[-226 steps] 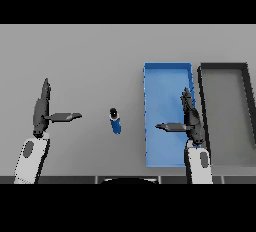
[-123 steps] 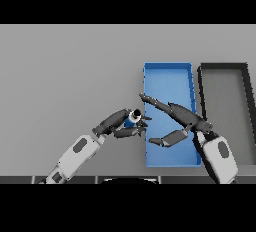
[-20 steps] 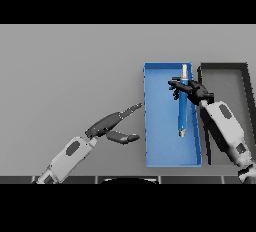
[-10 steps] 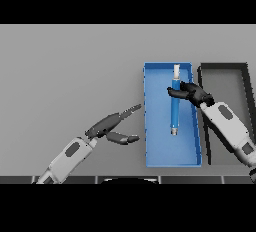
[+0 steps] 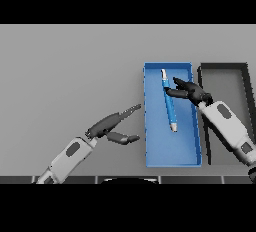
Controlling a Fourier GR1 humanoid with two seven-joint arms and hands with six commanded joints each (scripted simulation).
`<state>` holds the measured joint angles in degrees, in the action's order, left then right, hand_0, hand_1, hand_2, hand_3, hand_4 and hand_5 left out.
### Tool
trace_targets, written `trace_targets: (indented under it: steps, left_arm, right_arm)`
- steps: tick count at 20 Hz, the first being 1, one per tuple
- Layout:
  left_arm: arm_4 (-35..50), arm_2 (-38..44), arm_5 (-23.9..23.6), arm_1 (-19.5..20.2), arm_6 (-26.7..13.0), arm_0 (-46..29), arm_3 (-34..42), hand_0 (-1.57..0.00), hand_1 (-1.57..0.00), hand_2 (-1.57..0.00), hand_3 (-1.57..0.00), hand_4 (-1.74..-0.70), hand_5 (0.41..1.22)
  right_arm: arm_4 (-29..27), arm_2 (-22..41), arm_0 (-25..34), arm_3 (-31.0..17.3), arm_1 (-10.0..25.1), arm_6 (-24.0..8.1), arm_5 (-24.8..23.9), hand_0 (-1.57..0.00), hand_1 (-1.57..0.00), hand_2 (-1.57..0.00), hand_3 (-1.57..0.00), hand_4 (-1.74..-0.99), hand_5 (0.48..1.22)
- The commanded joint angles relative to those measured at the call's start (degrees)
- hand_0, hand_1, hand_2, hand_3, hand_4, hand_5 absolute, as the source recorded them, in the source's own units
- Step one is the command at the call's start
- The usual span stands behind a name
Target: Pick up the blue pipe and place it into the blue bin.
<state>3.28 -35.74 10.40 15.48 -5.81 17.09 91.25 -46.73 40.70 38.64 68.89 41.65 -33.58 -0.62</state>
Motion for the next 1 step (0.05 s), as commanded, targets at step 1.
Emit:
trace_targets:
  steps: [1]
  left_arm:
    - [-0.57,-0.54,-0.12,-0.23,0.88,-0.52,-0.16,0.00,0.00,0.00,0.00,-0.83,0.474]
  right_arm:
    - [0.25,0.44,-0.15,0.26,-0.24,0.12,0.22,-0.02,-0.01,-0.01,-0.01,-1.186,0.769]
